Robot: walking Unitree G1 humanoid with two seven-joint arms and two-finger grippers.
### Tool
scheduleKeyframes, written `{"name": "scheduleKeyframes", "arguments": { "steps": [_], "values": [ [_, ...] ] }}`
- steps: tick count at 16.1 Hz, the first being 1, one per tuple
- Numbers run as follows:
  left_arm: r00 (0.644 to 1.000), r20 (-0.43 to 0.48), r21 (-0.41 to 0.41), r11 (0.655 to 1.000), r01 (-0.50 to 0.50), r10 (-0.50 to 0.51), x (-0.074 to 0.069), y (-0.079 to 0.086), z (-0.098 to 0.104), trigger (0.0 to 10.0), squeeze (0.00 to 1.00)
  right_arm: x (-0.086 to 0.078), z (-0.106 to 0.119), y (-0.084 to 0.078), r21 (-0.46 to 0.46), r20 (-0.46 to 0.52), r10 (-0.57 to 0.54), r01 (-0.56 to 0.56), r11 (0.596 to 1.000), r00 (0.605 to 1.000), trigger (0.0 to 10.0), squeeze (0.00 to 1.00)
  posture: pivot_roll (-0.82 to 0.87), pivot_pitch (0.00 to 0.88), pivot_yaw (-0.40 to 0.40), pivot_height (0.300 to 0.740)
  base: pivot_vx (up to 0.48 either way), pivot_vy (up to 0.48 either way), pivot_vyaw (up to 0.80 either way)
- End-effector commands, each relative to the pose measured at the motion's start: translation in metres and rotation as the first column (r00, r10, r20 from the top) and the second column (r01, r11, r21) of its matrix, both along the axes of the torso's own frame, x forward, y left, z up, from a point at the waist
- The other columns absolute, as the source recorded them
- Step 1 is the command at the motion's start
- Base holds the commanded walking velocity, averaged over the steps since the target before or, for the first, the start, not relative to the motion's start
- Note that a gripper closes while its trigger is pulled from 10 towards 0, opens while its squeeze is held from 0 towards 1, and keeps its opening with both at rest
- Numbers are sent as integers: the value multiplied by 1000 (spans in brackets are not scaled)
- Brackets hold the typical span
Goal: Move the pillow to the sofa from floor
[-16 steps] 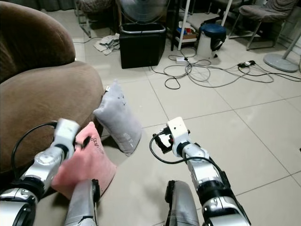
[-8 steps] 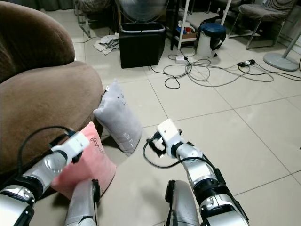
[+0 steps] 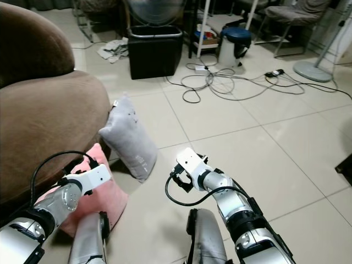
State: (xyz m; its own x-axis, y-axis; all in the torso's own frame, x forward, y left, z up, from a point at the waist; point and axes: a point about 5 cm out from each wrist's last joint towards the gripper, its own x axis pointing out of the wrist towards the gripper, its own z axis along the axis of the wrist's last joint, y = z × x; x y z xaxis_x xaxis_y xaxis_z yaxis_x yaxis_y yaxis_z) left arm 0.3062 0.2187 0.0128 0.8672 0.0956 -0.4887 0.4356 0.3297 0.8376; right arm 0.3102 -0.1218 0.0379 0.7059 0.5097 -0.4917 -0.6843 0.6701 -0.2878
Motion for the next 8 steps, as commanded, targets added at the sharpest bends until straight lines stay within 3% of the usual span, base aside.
{"name": "scheduleKeyframes", "arguments": {
  "steps": [1, 2, 3, 4, 6, 7, 8],
  "values": [
    [999, 37, 0, 1000, -1, 1, 6, -3, 6, 10000, 0, 7, 10, 0, -14, 29, 23, -23, 1000, 999, 10000, 0, -55, 0, -108, 526, 0, 0, 0],
    [986, 73, -186, 973, -134, 149, 10, 0, 11, 10000, 0, 10, 16, 0, 12, 28, 13, -13, 1000, 1000, 10000, 0, -59, 0, -107, 526, 0, 0, 0],
    [919, 20, -552, 770, -319, 395, 14, 2, 17, 10000, 0, 14, 21, -4, 25, 32, 9, -9, 1000, 999, 10000, 0, -59, 0, -107, 526, 0, 0, 0],
    [838, -144, -787, 453, -420, 527, 15, 1, 15, 10000, 0, 16, 25, -9, 44, 26, -8, 6, 999, 1000, 10000, 0, -56, 0, -116, 526, 0, 0, 0],
    [815, -255, -860, 263, -437, 521, 12, -2, 11, 10000, 0, 14, 21, -14, 73, -27, -20, 22, 997, 999, 10000, 0, -66, 0, -136, 526, 0, 0, 0],
    [795, -338, -888, 109, -447, 503, 10, -9, 7, 10000, 0, 14, 20, -16, 72, -46, -21, 24, 997, 999, 10000, 0, -80, 0, -144, 526, 0, 0, 0],
    [800, -415, -895, -38, -444, 432, 8, -21, 2, 10000, 0, 13, 19, -20, 61, -56, -23, 27, 998, 998, 10000, 0, -86, 0, -145, 526, 0, 0, 0]
  ]
}}
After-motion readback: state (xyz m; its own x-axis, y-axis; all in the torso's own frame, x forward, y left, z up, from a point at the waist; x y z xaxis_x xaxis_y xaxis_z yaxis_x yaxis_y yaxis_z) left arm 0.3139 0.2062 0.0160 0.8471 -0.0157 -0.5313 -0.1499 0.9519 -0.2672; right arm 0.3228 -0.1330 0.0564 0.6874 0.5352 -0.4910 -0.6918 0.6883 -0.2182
